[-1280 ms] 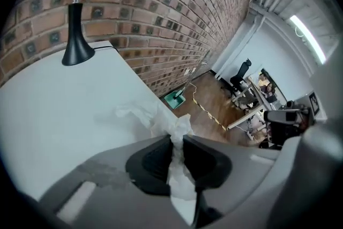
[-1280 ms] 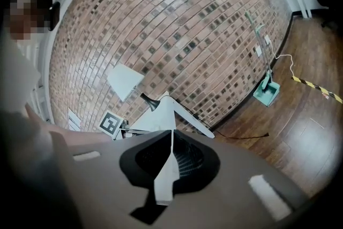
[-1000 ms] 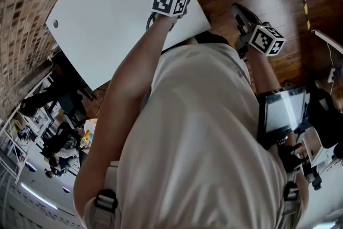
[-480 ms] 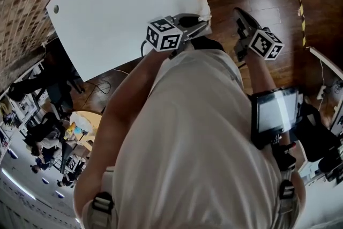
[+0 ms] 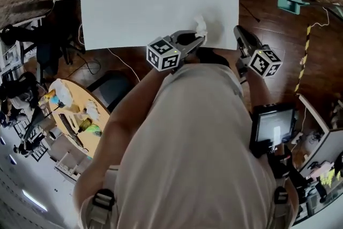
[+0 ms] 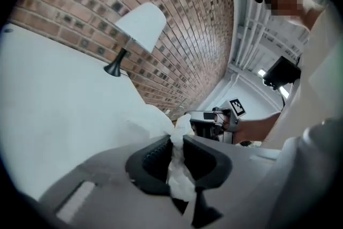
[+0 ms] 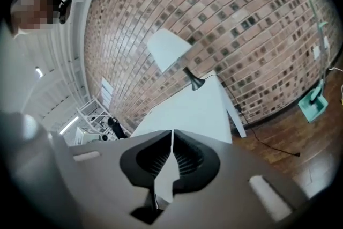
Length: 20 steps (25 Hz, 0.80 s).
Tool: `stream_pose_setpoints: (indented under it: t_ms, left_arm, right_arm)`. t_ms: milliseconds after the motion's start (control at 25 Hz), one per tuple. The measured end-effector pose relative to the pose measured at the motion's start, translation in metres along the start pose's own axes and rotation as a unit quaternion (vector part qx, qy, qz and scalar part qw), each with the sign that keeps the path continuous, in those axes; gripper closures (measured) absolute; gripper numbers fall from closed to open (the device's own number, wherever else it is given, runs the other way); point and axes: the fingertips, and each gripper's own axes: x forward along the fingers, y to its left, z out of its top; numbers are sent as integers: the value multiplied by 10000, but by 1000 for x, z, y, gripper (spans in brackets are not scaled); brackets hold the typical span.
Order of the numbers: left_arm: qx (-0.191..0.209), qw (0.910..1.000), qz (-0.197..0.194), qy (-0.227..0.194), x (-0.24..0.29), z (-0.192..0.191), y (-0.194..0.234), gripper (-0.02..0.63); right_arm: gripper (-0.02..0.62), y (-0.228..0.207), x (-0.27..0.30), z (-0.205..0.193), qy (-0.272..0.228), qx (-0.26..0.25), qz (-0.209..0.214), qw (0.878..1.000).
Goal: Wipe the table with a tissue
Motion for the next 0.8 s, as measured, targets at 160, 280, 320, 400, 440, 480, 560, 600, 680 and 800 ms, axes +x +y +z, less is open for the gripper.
stream_pose_setpoints:
  t_ms: [160, 280, 320, 400, 440, 480, 560, 600, 680, 800]
  left_arm:
    - [-138, 9955, 733, -593, -61, 0, 28, 546]
    - [-199, 9874, 1275, -917, -107, -4, 46, 546]
    - [-199, 9839, 1441, -1038, -125, -7, 51, 546]
    - [-151, 9760, 1753, -1285, -165, -16, 58, 546]
    - [-117, 9719, 1899, -1388, -184, -21, 61, 546]
    - [-85, 9680, 2034, -1470, -201, -26, 64, 546]
    - [-38, 9610, 2263, -1590, -230, -35, 68, 546]
    - [-17, 9580, 2354, -1637, -241, -37, 69, 546]
    - [45, 9539, 2467, -1710, -257, -39, 69, 546]
    - [188, 9530, 2456, -1763, -269, -40, 64, 546]
  right_arm:
    - [578, 43, 29, -17, 340, -394, 429, 9977]
    - [578, 76, 49, -30, 563, -639, 737, 9936]
    - [578, 90, 56, -37, 629, -743, 848, 9916]
    - [578, 123, 69, -50, 727, -971, 1063, 9869]
    - [578, 139, 75, -56, 753, -1072, 1157, 9846]
    - [578, 154, 79, -62, 764, -1164, 1238, 9825]
    - [578, 181, 86, -70, 767, -1370, 1380, 9779]
    - [578, 192, 88, -73, 769, -1483, 1451, 9752]
    - [578, 211, 91, -77, 764, -1681, 1586, 9699]
    - [578, 232, 90, -82, 703, -1826, 1665, 9664]
